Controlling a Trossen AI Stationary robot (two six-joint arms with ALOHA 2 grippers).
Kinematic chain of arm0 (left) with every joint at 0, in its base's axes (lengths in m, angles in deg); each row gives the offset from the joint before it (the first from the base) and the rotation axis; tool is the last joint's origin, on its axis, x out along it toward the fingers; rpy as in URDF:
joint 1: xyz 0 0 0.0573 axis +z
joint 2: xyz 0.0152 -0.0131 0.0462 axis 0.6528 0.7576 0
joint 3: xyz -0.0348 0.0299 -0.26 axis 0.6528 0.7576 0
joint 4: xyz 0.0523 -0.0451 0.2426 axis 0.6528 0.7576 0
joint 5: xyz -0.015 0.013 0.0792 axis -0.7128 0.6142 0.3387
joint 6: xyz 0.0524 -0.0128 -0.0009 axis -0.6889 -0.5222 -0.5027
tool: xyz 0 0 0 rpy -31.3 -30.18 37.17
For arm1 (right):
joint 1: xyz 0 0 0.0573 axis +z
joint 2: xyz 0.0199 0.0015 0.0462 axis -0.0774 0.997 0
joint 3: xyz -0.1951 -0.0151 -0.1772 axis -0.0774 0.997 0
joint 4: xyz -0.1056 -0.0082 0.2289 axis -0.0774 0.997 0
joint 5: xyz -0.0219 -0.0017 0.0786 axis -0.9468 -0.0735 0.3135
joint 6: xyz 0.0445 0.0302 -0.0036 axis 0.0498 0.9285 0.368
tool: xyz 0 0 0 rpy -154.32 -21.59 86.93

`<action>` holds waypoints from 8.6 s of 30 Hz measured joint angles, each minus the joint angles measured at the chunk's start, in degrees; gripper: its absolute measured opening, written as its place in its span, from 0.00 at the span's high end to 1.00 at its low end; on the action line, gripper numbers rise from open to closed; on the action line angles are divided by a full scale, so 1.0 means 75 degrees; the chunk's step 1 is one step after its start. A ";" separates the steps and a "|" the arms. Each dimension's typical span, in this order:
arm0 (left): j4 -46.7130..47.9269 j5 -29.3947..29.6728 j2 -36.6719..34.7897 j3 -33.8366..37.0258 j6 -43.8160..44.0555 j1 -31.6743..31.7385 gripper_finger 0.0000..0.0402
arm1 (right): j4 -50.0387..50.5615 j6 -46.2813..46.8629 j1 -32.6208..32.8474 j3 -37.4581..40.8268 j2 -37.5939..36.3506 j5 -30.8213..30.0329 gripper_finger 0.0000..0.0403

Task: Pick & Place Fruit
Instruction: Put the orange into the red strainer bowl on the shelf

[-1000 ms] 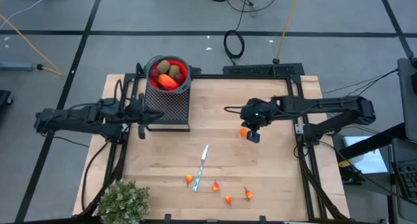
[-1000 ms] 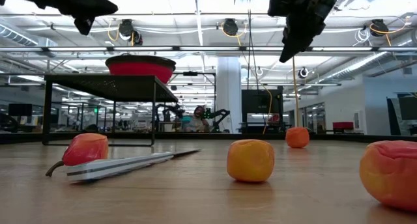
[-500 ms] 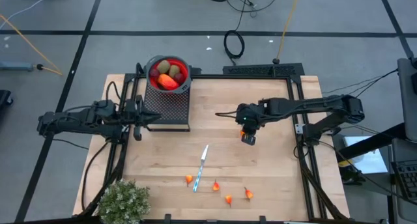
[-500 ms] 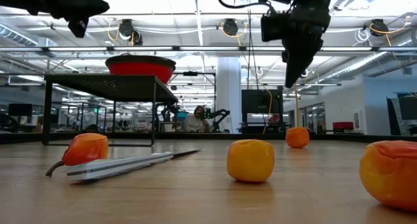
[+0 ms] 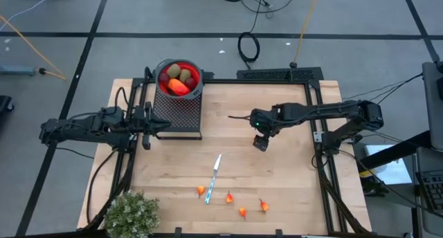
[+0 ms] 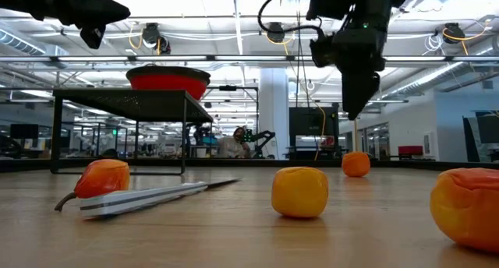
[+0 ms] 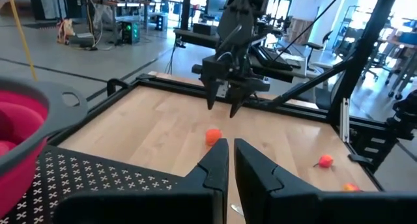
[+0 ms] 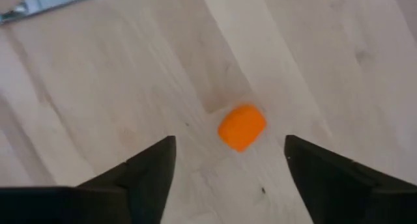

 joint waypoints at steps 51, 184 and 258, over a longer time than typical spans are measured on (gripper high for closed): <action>-0.0023 0.0012 0.0003 -0.0006 -0.0012 0.0000 0.94 | -0.2407 0.0670 -0.0305 0.2131 0.0450 -0.0236 0.27; -0.1074 0.0167 0.8903 -0.6372 -0.5456 -0.0058 0.40 | -0.8937 0.2111 -0.1288 0.2029 -0.1976 0.4026 0.77; 0.0260 0.1425 0.8888 -0.6385 -0.5947 -0.0055 0.62 | -0.9472 0.3437 -0.1711 0.2030 -0.1302 0.4591 0.50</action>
